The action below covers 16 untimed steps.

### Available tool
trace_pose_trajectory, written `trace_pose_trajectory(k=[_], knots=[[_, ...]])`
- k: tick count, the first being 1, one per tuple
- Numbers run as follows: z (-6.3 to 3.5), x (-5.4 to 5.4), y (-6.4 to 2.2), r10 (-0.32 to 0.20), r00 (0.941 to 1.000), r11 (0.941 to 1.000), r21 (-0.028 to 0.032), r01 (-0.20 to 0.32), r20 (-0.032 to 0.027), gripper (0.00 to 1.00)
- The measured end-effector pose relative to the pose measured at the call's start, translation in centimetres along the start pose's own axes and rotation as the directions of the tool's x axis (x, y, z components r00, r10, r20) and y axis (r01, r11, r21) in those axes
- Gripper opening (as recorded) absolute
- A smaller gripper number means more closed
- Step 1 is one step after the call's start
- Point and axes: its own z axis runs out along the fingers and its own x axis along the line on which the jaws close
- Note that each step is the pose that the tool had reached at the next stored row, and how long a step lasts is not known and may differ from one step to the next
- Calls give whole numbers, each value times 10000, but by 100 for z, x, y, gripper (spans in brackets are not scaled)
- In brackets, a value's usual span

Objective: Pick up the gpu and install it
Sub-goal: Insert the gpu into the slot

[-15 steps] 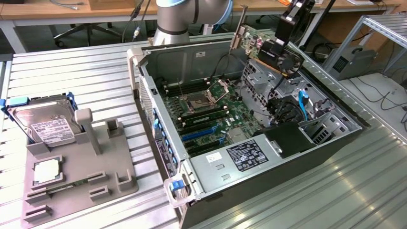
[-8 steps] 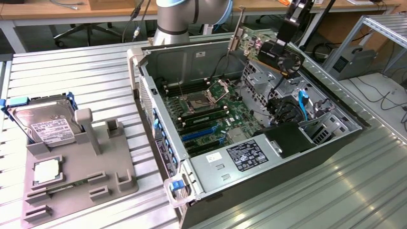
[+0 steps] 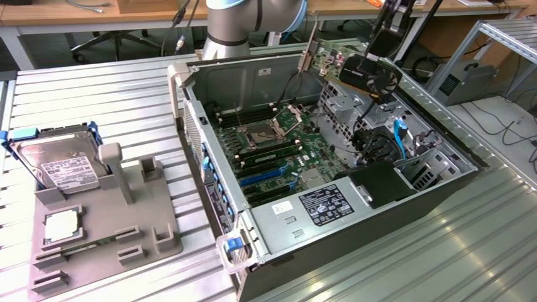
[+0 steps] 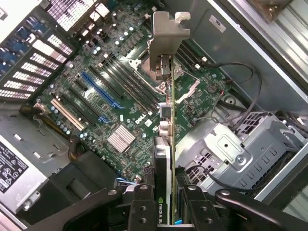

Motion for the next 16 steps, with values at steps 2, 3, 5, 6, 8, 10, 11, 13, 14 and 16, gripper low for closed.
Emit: trace_pose_trajectory(k=[2,3,5,6,8,10,11,13,14,16], knots=[[0,0,0,-399,9992,9992,-9,399,-18,27],[0,0,0,-599,9982,9982,-13,599,-25,27],[0,0,0,-1169,9931,9931,-27,1169,-49,27],[0,0,0,-1369,9906,9906,-32,1369,-57,27],[0,0,0,-1736,9848,9848,-42,1735,-72,27],[0,0,0,-2262,9740,9741,-58,2262,-92,27],[0,0,0,-2473,9689,9689,-65,2473,-99,27],[0,0,0,-2872,9578,9578,-77,2872,-115,27],[0,0,0,-3179,9480,9481,-88,3178,-125,27],[0,0,0,-3684,9295,9296,-107,3683,-144,27]])
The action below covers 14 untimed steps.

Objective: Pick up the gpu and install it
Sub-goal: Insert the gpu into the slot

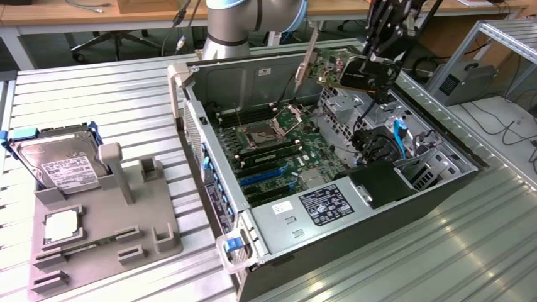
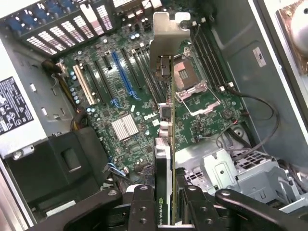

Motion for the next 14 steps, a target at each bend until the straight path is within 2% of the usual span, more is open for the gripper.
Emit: trace_pose_trajectory(k=[5,9,11,12,14], knots=[[0,0,0,-1039,9946,9946,-24,1039,-43,27],[1,0,0,-1757,9844,9844,-43,1757,-71,27],[1,0,0,-2305,9730,9731,-59,2304,-92,27],[2,0,0,-2632,9647,9647,-69,2632,-104,27],[2,0,0,-2998,9539,9540,-81,2997,-118,27]])
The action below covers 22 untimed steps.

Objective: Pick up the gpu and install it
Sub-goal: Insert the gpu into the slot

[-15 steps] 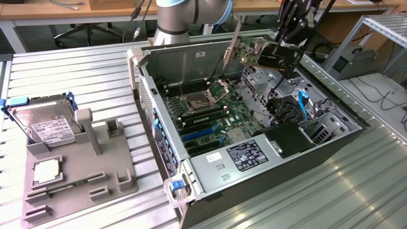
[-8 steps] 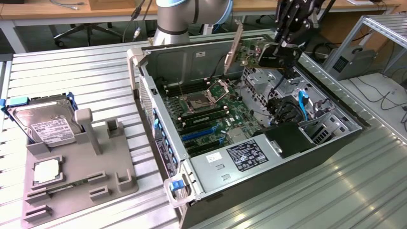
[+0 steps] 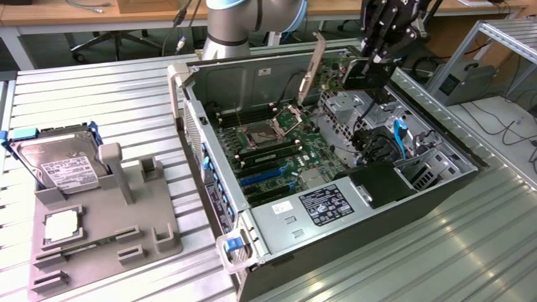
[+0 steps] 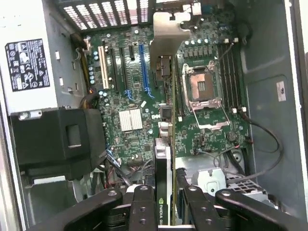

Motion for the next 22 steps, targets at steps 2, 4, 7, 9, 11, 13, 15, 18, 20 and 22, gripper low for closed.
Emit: trace_pose_trajectory(k=[2,4,7,9,11,13,15,18,20,22], knots=[[2,-3,0,-955,9954,9954,-22,955,-41,27],[2,-4,0,-1243,9922,9922,-29,1243,-51,27],[3,-4,0,-1245,9922,9922,-29,1245,-52,27],[3,-4,1,-1246,9922,9922,-29,1245,-51,27],[6,-3,13,-1210,9926,9926,-28,1210,-49,27],[8,-1,31,-1145,9934,9934,-27,1145,-47,27],[9,0,38,-1117,9937,9937,-26,1117,-47,27],[12,1,52,-1065,9943,9943,-24,1065,-43,27],[24,4,83,-983,9952,9952,-23,983,-41,27],[35,6,98,-941,9956,9956,-22,941,-38,27]])
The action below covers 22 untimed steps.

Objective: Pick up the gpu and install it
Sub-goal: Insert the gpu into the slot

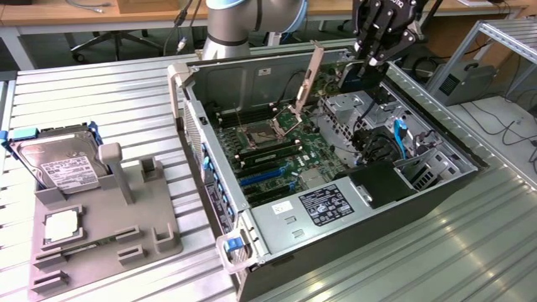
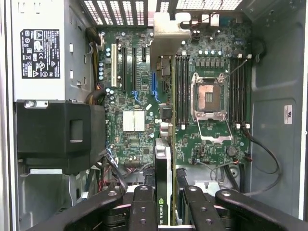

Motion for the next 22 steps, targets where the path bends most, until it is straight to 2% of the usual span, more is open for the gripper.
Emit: trace_pose_trajectory(k=[12,22], knots=[[13,0,8,88,10000,10000,2,-88,2,27],[84,2,15,191,9998,9998,3,-191,5,27]])
